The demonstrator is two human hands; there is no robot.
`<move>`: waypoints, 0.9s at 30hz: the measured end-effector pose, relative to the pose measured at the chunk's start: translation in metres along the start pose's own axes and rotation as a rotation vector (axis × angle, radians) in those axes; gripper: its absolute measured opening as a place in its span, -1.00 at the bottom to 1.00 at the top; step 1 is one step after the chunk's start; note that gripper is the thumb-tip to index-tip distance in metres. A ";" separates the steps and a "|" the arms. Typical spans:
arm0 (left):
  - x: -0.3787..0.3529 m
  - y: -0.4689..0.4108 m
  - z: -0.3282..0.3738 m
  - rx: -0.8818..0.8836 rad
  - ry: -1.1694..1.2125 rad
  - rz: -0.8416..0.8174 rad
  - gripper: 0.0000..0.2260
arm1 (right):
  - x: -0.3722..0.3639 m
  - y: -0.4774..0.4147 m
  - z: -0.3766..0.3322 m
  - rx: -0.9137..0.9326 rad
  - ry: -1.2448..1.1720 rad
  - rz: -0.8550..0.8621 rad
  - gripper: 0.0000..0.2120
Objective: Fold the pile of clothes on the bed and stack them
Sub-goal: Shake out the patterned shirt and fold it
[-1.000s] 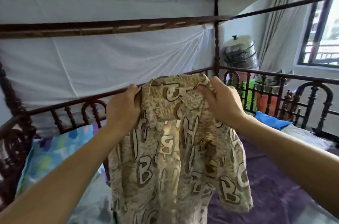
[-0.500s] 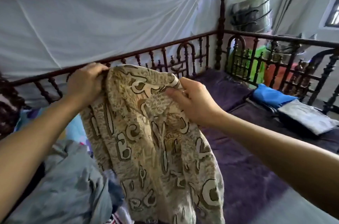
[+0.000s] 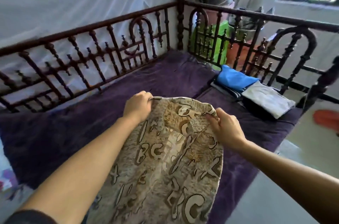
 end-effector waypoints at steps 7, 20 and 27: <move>-0.154 -0.110 0.064 -0.004 0.109 -0.182 -0.81 | 0.006 -0.123 0.144 -0.169 0.183 0.046 -0.66; -0.403 -0.231 0.075 0.403 0.246 -0.352 -0.83 | -0.075 -0.349 0.400 -0.533 0.567 -0.375 -0.67; -0.403 -0.086 0.007 0.808 0.161 -0.586 -0.84 | -0.140 -0.391 0.374 -0.362 0.708 -0.547 -0.66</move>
Point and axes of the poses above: each hand's wrist, its own y-axis away from the middle knuckle, its own x-axis out of the back of the hand, z = x × y, the point moved 5 cm from there along -y, towards the middle knuckle, and after that the axes turned 13 degrees about -x, right-handed, at the moved point
